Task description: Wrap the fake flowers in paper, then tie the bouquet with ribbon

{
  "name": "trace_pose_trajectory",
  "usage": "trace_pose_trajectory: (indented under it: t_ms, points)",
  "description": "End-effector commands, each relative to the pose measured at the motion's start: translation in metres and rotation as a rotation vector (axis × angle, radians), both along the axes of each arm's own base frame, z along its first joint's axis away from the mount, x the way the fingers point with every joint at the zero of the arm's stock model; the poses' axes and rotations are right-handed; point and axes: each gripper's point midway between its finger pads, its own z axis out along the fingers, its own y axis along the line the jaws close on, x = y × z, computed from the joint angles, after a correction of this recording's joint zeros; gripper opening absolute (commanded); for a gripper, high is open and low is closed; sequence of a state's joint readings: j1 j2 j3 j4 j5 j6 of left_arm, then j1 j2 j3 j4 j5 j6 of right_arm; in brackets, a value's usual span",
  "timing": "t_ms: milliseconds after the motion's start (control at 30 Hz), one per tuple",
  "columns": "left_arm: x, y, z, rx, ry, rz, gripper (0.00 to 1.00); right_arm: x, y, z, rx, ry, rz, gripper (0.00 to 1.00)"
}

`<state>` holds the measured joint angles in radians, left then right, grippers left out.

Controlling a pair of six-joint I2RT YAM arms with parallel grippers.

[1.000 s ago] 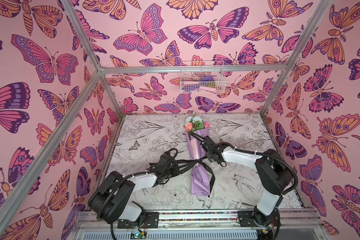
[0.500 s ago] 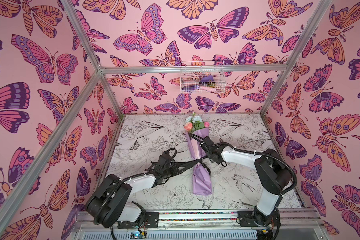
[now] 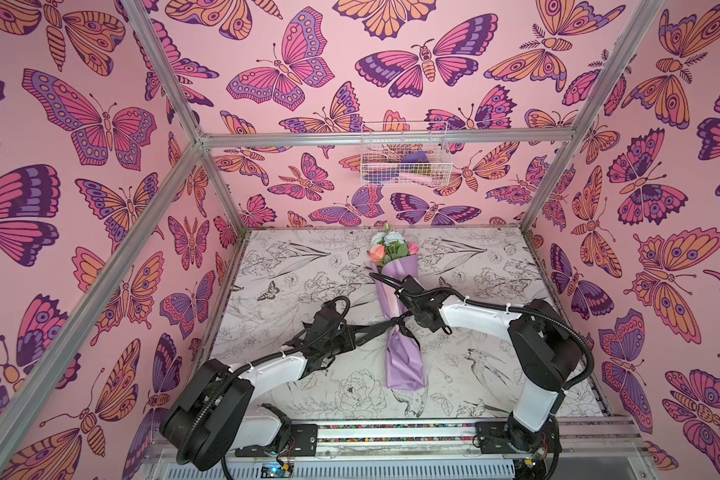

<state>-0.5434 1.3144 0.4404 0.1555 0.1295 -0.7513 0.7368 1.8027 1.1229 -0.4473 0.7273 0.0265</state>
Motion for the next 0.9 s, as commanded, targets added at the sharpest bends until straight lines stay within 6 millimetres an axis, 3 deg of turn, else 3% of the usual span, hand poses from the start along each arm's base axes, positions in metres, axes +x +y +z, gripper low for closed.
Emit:
trace_pose_trajectory:
  t_ms: [0,433,867]
  points:
    - [-0.007,0.017,-0.014,0.062,0.028,0.037,0.0,-0.001,-0.013,0.018,-0.069,-0.036,0.014,0.0]
    - [-0.011,0.028,-0.022,0.1,0.034,0.067,0.0,0.015,-0.026,0.015,-0.161,-0.058,0.012,0.0]
    - [-0.014,0.044,-0.031,0.122,0.049,0.121,0.0,0.027,-0.034,-0.006,-0.189,-0.024,-0.017,0.0]
